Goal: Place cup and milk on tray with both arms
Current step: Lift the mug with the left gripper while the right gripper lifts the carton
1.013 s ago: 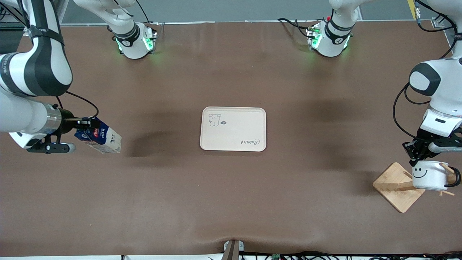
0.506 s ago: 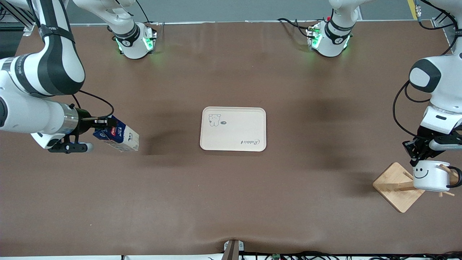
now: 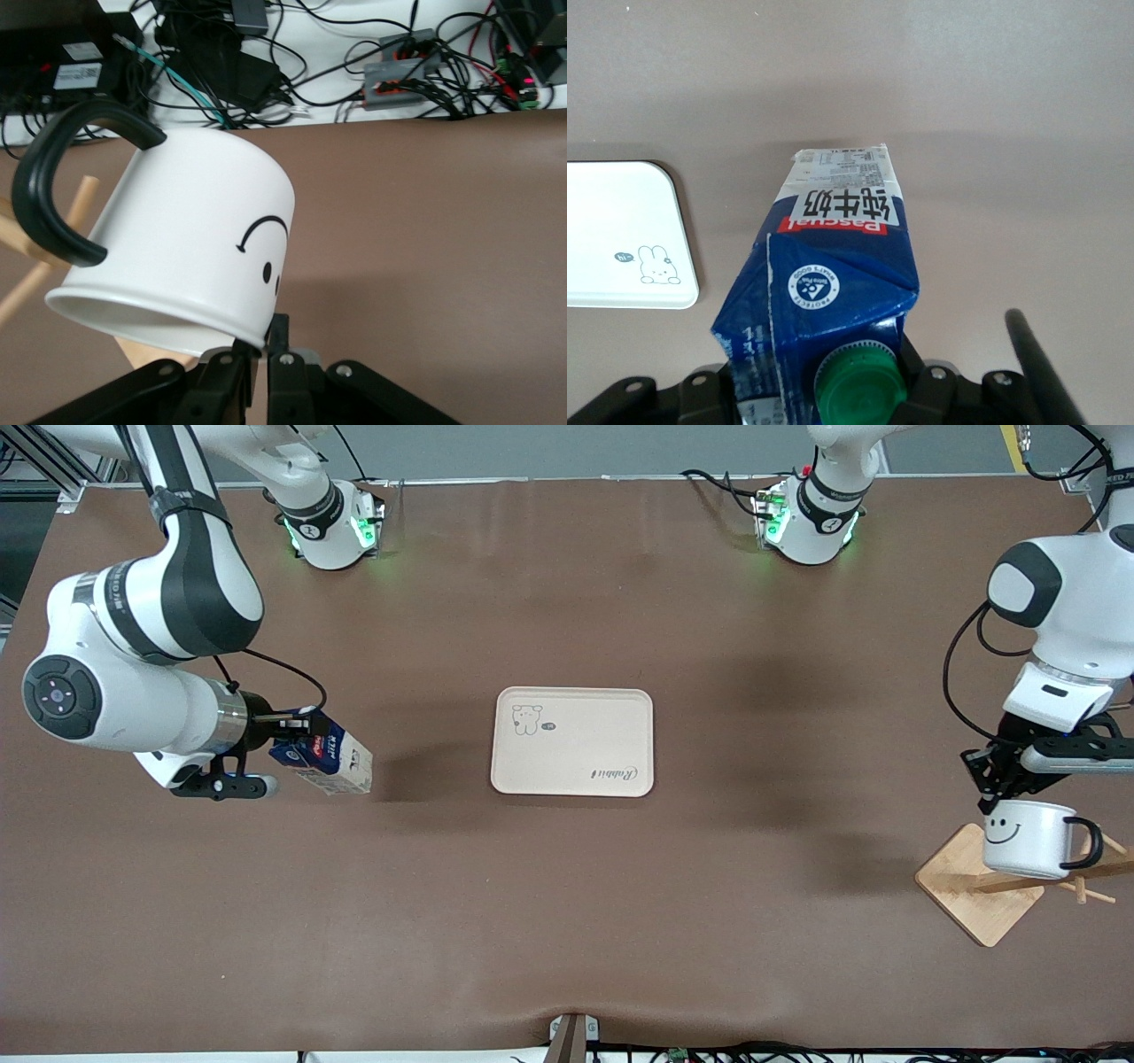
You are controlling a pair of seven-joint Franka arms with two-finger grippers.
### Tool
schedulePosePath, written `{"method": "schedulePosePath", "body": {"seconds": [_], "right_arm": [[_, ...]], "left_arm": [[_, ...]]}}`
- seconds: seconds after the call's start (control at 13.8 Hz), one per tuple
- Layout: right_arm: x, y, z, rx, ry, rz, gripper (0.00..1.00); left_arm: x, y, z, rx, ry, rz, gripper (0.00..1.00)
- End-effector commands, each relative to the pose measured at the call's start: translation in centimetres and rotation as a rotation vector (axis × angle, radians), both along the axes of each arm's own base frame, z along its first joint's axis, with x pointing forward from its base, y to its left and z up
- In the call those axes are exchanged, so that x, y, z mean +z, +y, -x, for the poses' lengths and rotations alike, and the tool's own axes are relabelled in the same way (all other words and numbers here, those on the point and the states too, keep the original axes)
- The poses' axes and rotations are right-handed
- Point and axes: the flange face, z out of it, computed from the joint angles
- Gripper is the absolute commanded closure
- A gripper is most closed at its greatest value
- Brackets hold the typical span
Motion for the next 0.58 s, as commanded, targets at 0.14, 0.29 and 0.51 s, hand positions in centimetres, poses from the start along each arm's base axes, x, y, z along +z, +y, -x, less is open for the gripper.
{"method": "schedulePosePath", "body": {"seconds": [0.14, 0.29, 0.51], "right_arm": [[0.1, 1.3, -0.1, -0.036, 0.002, 0.005, 0.79], [-0.1, 3.2, 0.3, -0.013, 0.006, 0.008, 0.79], [-0.4, 5.5, 0.9, -0.026, 0.013, 0.022, 0.78]], "left_arm": [[1.8, -7.9, 1.8, 0.093, 0.100, 0.102, 1.00], [2.4, -12.7, 2.3, 0.167, 0.159, 0.166, 1.00], [2.7, -19.4, 3.0, 0.238, 0.258, 0.232, 1.00]]}}
